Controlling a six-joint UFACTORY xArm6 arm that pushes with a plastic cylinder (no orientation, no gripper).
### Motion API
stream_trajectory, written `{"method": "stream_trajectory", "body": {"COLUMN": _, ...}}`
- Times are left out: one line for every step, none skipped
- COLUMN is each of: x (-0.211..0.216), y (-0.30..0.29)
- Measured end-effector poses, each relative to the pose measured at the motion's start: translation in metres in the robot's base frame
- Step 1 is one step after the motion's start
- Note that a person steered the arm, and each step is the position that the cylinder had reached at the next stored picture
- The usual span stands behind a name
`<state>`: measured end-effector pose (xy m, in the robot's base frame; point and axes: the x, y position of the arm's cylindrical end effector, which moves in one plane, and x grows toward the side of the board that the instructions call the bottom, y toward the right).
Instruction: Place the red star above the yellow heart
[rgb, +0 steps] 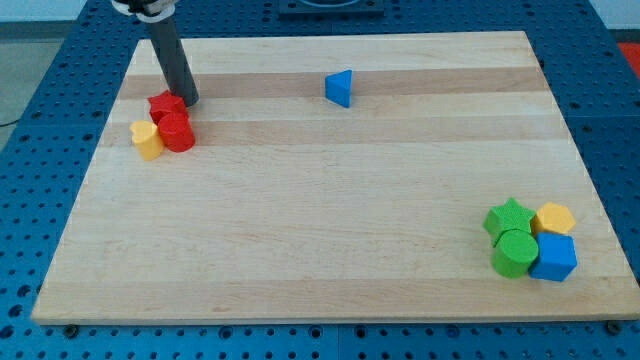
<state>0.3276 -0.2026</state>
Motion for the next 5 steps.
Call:
{"method": "stream_trajectory", "body": {"x": 0.003, "y": -0.002}}
{"method": "stream_trajectory", "body": {"x": 0.006, "y": -0.003}}
{"method": "stream_trajectory", "body": {"x": 0.011, "y": -0.007}}
{"method": "stream_trajectory", "body": {"x": 0.013, "y": -0.008}}
{"method": "stream_trajectory", "body": {"x": 0.014, "y": 0.023}}
